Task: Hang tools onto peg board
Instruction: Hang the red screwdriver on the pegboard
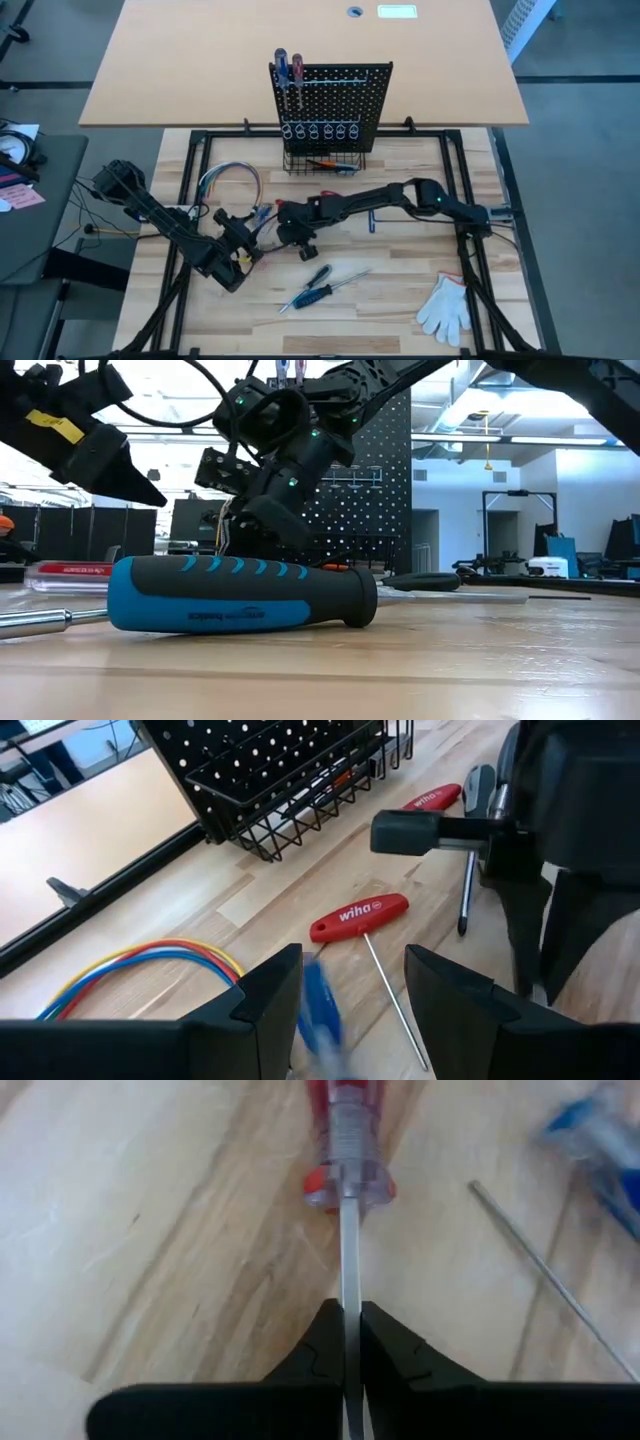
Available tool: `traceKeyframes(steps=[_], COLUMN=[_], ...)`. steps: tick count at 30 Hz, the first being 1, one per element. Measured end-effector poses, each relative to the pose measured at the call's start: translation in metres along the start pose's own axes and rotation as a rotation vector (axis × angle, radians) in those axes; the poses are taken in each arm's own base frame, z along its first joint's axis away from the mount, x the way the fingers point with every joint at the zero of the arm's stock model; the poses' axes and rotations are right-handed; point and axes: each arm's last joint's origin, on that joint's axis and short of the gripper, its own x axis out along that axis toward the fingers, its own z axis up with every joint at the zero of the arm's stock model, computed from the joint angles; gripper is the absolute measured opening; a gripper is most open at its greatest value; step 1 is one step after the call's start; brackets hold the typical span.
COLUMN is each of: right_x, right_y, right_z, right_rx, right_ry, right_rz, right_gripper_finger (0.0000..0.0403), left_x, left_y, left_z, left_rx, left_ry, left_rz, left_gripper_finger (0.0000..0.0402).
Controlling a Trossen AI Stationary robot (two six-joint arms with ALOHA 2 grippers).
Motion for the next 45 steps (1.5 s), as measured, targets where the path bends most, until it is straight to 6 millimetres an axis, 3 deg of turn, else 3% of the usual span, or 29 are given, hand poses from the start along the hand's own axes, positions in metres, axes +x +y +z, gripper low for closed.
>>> traceKeyframes(steps=[6, 12, 19, 25, 31, 36, 45], right_x=[-0.012, -0.048, -0.114, -0.203, -0.25, -0.256, -0.239], right_y=[0.005, 0.015, 0.02, -0.008, -0.042, -0.059, -0.08], right_z=[-0.013, -0.041, -0.053, -0.032, -0.035, -0.04, -0.037], right_rx=[0.091, 0.216, 0.331, 0.458, 0.562, 0.569, 0.616], right_ry=[-0.03, -0.138, -0.449, -0.822, -1.119, -1.283, -1.457], right_rz=[-0.018, -0.126, -0.355, -0.604, -0.703, -0.765, -0.835], right_gripper_finger=[0.0014, 0.0014, 0.0014, 0.0014, 0.0014, 0.0014, 0.0014], left_x=[-0.005, -0.01, -0.017, -0.017, -0.017, -0.017, -0.017], left_y=[0.0, 0.005, 0.008, 0.007, 0.007, 0.007, 0.006], left_z=[-0.002, -0.003, 0.002, 0.004, 0.004, 0.004, 0.005], left_rx=[-0.008, -0.076, -0.163, -0.167, -0.165, -0.147, -0.157], left_ry=[-0.003, -0.008, -0.099, -0.143, -0.16, -0.16, -0.164], left_rz=[-0.019, -0.021, -0.033, -0.031, -0.026, -0.025, -0.028], left_gripper_finger=[0.0173, 0.0173, 0.0173, 0.0173, 0.0173, 0.0173, 0.0173])
